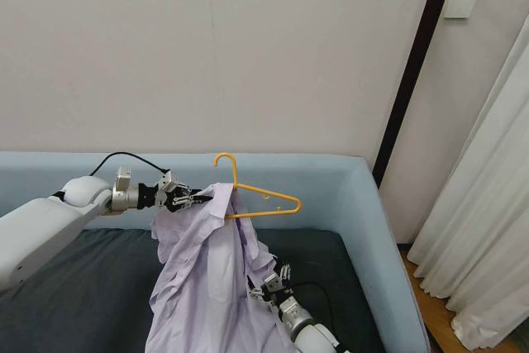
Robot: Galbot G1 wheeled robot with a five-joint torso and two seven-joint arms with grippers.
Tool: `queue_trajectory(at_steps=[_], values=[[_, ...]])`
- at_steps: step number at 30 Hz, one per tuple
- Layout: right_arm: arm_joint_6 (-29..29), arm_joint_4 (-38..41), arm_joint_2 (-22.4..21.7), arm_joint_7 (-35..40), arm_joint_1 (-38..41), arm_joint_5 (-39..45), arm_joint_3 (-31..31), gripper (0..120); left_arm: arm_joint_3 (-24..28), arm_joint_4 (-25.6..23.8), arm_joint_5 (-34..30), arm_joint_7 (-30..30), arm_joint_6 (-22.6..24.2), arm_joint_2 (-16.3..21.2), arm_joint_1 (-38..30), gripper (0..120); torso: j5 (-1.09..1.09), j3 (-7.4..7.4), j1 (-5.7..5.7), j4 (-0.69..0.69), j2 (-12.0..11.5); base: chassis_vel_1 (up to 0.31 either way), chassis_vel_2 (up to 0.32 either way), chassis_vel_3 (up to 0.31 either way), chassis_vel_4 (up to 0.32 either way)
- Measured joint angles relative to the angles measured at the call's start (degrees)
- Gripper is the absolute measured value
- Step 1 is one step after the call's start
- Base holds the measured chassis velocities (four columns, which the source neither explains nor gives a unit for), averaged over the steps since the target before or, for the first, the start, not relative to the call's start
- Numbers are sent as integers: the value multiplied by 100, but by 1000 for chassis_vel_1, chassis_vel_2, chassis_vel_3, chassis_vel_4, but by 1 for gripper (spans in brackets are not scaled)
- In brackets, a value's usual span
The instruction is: Pick up the clothes from the sofa and hang them on the clothes hanger.
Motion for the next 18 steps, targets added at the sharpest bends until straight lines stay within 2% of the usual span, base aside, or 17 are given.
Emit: queue_trajectory(at_steps=[3, 6, 8, 14, 16, 17, 18], values=[[24, -121, 68, 2, 57, -142, 9, 100, 5, -20, -19, 0, 9, 14, -11, 8, 0, 0, 0, 0, 0, 0, 0, 0, 0], [95, -520, 224, -4, 209, -849, 105, 100, 10, -87, -45, 1, 22, 76, -15, 8, 0, 0, 0, 0, 0, 0, 0, 0, 0], [91, -617, 242, -4, 236, -977, 104, 100, 10, -104, -50, 1, 24, 89, -4, 8, 0, 0, 0, -1, 0, 0, 0, 0, 0], [143, -1042, 371, -47, 317, -1348, 172, 80, -21, -149, -69, 3, 36, 117, 28, 8, 0, 0, 0, -1, 0, 0, 0, 0, 0], [155, -1068, 386, -49, 325, -1353, 181, 77, -22, -150, -72, 3, 38, 117, 29, 8, 0, 0, 0, -1, 0, 0, 0, 0, 0], [172, -1091, 400, -52, 336, -1355, 186, 73, -23, -150, -75, 3, 41, 117, 30, 8, 0, 0, 0, -1, 0, 0, 0, 0, 0], [188, -1107, 410, -56, 345, -1358, 189, 65, -23, -152, -78, 3, 44, 117, 31, 8, 0, 0, 0, -1, 0, 0, 0, 0, 0]])
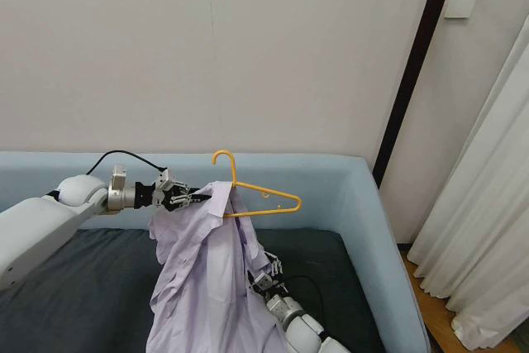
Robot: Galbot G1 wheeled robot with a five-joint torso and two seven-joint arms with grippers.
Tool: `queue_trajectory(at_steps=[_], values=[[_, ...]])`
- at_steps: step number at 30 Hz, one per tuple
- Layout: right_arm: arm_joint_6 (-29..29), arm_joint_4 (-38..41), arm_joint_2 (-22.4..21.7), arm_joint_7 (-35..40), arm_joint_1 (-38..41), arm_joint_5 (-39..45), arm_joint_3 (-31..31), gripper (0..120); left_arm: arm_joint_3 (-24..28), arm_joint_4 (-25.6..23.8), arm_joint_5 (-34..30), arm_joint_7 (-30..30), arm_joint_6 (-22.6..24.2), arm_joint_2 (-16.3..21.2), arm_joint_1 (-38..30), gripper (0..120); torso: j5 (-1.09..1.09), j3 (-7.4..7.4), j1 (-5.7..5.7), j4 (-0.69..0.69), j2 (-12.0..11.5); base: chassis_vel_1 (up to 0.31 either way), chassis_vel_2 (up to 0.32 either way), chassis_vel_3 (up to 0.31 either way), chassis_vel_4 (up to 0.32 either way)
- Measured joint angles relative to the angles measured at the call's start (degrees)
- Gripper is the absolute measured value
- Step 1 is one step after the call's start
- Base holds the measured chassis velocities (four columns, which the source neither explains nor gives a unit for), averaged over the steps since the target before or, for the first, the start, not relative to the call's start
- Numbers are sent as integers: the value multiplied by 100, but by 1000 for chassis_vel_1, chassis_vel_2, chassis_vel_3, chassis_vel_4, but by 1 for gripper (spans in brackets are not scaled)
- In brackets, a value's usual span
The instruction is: Pick up the clothes from the sofa and hang them on the clothes hanger.
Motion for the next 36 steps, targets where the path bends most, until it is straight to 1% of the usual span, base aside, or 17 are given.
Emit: queue_trajectory(at_steps=[3, 4, 6, 7, 10, 12, 13, 14, 18, 25, 27, 28, 29, 31, 33, 34, 36], values=[[32, -24, 14, -5, 19, -3, 2, 60, 0, -5, -4, 0, 8, 0, 0, 8, 0, 0, 0, 0, 0, 0, 0, 0, 0], [52, -40, 25, -7, 37, -3, 3, 50, 0, -9, -6, 0, 13, 0, 0, 8, 0, 0, 0, 0, 0, 0, 0, 0, 0], [79, -57, 36, -16, 65, -4, -13, 42, 0, -39, -7, 0, 42, 0, 0, 8, 0, 0, 0, 0, 0, 0, 0, 0, 0], [79, -57, 36, -16, 65, -4, -13, 42, 0, -39, -7, 0, 42, 0, 0, 8, 0, 0, 0, 0, 0, 0, 0, 0, 0], [106, -47, 41, -20, 67, 28, -51, 27, -2, -77, -22, 0, 58, 23, 0, 8, 0, 0, 0, 0, 0, 0, 0, 0, 0], [139, -3, 31, 19, 50, 53, -67, 20, -3, -63, -37, 0, 61, 33, 1, 8, 0, 0, 0, 0, 0, 0, 0, 0, 0], [139, -3, 31, 19, 50, 53, -67, 20, -3, -63, -37, 0, 61, 33, 1, 8, 0, 0, 0, 0, 0, 0, 0, 0, 0], [143, 6, 57, 83, 29, 41, -36, 14, 0, -47, -46, 0, 62, 41, 1, 8, 0, 0, 0, 0, 0, 0, 0, 0, 0], [147, 107, 50, 175, -5, 245, -52, 0, 100, 58, -43, 27, 53, 40, -85, 8, 0, 0, 0, 1, 0, 0, 0, 0, 0], [102, 542, -199, 197, -39, 840, -200, 0, 75, 138, -38, 72, -23, 73, -130, 8, 1, 0, 0, 0, 0, 0, 0, 0, 0], [-48, 881, -404, 213, -20, 1423, -277, 0, -27, 132, -37, 134, -78, 128, -45, 8, 2, 0, 0, 0, -1, 0, 0, 0, 0], [-230, 1146, -577, 147, 23, 1794, -287, 0, -72, 107, -21, 217, -96, 181, 9, 8, 1, 0, 0, 1, -1, 0, 0, 0, 0], [-230, 1146, -577, 147, 23, 1794, -287, 0, -72, 107, -21, 217, -96, 181, 9, 8, 1, 0, 0, 1, -1, 0, 0, 0, 0], [-534, 1501, -932, -94, 191, 2254, -287, 0, -119, 93, 16, 311, -151, 253, 35, 8, 1, 0, 0, 3, -1, 0, 0, 0, 0], [-737, 1695, -1206, -246, 410, 2541, -285, 0, -141, 139, 23, 391, -205, 263, 3, 8, 1, -1, 0, 1, -1, 0, 0, 0, 0], [-737, 1695, -1206, -246, 410, 2541, -285, 0, -141, 139, 23, 391, -205, 263, 3, 8, 1, -1, 0, 1, -1, 0, 0, 0, 0], [-901, 1802, -1473, -319, 675, 2875, -306, 0, -142, 177, 90, 538, -257, 277, -75, 8, 2, 0, 0, -2, -1, 0, 0, 0, 0]])
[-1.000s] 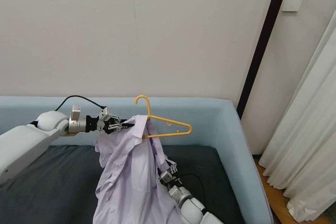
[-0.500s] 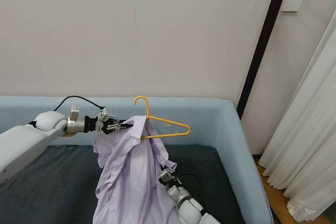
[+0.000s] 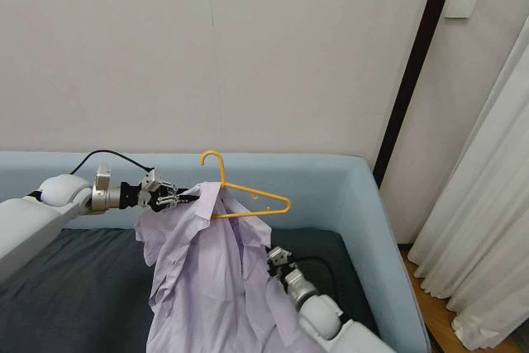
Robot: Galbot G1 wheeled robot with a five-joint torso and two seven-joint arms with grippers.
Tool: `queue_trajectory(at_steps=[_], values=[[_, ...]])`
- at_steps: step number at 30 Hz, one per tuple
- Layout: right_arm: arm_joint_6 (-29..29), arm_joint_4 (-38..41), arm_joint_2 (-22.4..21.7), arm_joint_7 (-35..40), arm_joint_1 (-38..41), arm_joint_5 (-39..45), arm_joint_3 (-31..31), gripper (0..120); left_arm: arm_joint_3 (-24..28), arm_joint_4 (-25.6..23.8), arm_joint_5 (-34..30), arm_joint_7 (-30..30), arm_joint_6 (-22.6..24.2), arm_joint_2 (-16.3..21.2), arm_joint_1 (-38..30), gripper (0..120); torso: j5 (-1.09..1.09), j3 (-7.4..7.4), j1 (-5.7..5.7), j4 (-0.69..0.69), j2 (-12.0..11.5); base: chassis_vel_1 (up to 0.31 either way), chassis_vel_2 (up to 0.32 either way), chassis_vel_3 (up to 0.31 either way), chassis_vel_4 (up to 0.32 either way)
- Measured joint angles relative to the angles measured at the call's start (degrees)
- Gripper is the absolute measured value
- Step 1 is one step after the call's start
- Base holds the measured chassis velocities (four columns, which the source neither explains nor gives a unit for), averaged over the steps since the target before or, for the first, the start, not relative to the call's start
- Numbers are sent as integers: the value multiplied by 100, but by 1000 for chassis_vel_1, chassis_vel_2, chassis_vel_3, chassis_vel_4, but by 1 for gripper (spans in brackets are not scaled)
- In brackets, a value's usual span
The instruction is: Pick up the clothes from the sofa and hang them on the clothes hanger.
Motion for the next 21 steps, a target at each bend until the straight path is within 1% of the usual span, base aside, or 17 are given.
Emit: queue_trajectory(at_steps=[3, 4, 8, 9, 12, 13, 14, 16, 19, 21], values=[[-143, 131, -311, -18, 391, 435, -13, 0, 2, -46, 129, 137, -26, 51, -44, 8, 1, 0, 0, 2, 0, 0, 0, 0, 0], [-143, 131, -311, -18, 391, 435, -13, 0, 2, -46, 129, 137, -26, 51, -44, 8, 1, 0, 0, 2, 0, 0, 0, 0, 0], [-296, 526, -657, 54, 684, 722, -15, 0, -114, -33, 436, 103, -84, 41, 44, 8, 0, 0, 0, 3, 0, 0, 0, 0, 0], [-296, 526, -657, 54, 684, 722, -15, 0, -114, -33, 436, 103, -84, 41, 44, 8, 0, 0, 0, 3, 0, 0, 0, 0, 0], [-756, 1602, -1077, 283, 755, 1146, -32, 0, -181, -29, 332, -66, 14, 33, 125, 8, -1, 0, 0, 1, 0, 0, 0, 0, 0], [-854, 1853, -1162, 344, 774, 1239, -32, 0, -194, -10, 313, -85, 32, 25, 125, 8, 0, -1, 0, 1, 0, 0, 0, 0, 0], [-854, 1853, -1162, 344, 774, 1239, -32, 0, -194, -10, 313, -85, 32, 25, 125, 8, 0, -1, 0, 1, 0, 0, 0, 0, 0], [-1040, 2321, -1332, 467, 839, 1390, -32, 0, -203, 31, 328, -117, 49, 19, 100, 8, -1, -1, -1, 2, 0, 0, 0, 0, 0], [-1150, 2859, -1587, 585, 978, 1492, -47, 0, -223, 2, 292, -236, 69, 39, 84, 8, 0, -1, -1, 2, 0, 0, 0, 0, 0], [-1189, 2993, -1639, 656, 1017, 1554, -62, 0, -227, -49, 240, -298, 95, 55, 105, 8, 0, 0, -1, 2, 0, 0, 0, 0, 0]])
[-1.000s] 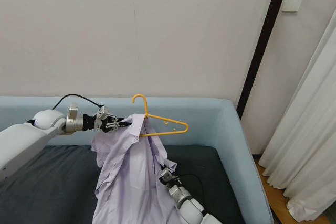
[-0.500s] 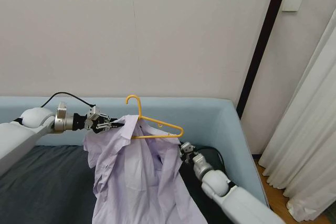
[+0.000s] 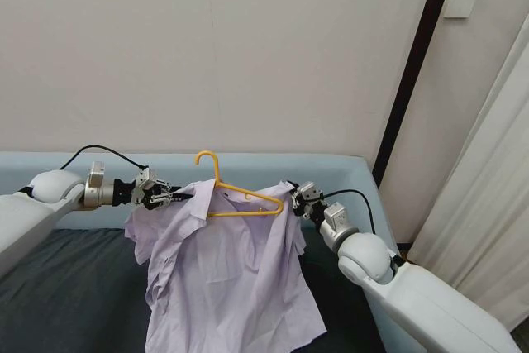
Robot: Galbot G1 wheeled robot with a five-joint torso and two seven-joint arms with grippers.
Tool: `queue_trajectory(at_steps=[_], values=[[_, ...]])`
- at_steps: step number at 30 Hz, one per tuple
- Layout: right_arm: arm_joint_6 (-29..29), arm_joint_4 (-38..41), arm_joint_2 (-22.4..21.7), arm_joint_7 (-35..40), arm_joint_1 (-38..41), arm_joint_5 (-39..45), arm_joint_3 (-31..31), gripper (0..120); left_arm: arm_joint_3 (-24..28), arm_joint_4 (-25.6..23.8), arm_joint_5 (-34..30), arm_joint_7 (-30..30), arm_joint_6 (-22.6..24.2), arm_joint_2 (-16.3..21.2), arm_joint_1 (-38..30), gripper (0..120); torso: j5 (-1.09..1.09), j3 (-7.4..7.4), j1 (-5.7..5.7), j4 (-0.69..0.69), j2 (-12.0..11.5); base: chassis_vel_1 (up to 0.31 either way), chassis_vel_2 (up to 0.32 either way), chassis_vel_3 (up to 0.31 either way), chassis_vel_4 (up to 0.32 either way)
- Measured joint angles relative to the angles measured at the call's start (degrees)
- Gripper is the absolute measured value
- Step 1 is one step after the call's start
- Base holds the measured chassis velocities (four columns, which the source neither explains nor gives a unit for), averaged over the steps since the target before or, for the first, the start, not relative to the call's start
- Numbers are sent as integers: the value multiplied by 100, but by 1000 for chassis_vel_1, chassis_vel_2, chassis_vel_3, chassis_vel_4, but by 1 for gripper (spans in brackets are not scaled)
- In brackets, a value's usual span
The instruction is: Pick up the clothes from the sofa and hang them on the clothes hanger.
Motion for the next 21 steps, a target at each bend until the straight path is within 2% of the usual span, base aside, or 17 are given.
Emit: queue_trajectory(at_steps=[5, 8, 14, 21], values=[[-86, 625, -242, 97, 201, 199, -120, 0, 2, -280, -84, -307, 93, 11, 98, 8, -2, 0, 0, 3, 0, 0, 0, 0, 0], [-162, 1002, -352, 175, 335, 352, -279, 0, 37, -548, -436, -644, 214, -62, 102, 8, -1, 0, 0, 0, 0, 0, 0, 0, 0], [-249, 1217, -121, 243, 519, 241, -458, 0, 58, -971, -798, -1257, 270, -207, 24, 8, 0, 0, 0, 0, 0, 0, 0, 0, 0], [-230, 1520, -237, 64, 577, -125, -764, 0, 158, -1109, -923, -1348, 230, -98, -443, 8, -2, 0, 0, 1, 1, 0, 0, 0, 0]])
